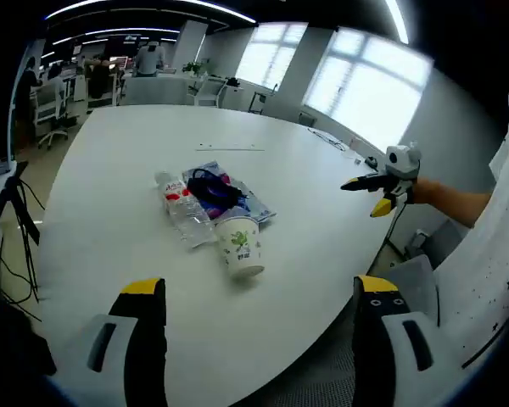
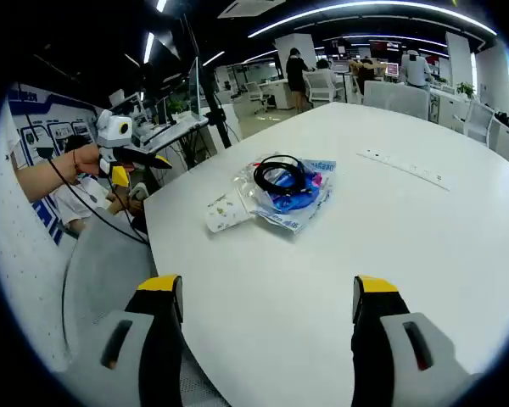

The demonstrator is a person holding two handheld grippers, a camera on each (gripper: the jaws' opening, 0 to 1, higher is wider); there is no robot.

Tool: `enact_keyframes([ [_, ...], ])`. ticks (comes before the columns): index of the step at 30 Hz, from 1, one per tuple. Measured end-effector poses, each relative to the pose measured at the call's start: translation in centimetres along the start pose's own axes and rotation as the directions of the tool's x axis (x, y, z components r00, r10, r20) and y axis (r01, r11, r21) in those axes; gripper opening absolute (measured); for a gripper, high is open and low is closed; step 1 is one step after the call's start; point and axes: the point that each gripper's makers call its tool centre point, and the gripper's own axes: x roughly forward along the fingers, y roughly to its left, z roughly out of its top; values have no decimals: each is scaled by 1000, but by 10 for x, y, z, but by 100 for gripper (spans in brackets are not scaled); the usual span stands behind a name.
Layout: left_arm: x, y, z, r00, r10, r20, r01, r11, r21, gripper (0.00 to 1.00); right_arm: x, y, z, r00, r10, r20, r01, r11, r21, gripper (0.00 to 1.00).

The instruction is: Arrange the tabletop items into an orderly group along one side of the table until the central work area is clear of visible clutter.

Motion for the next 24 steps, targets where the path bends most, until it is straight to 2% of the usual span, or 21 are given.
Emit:
enact_keyframes([
  [12,-1,-1,5,1000,-6,16,6,1000,-2,93,-4,0,1,1000,-2,1,2,1000,-2,82],
  [24,-2,-2,0,1000,-6,7,6,1000,-3,93,-4,2,-2,1000,3,-2,-3,1000,1,82],
])
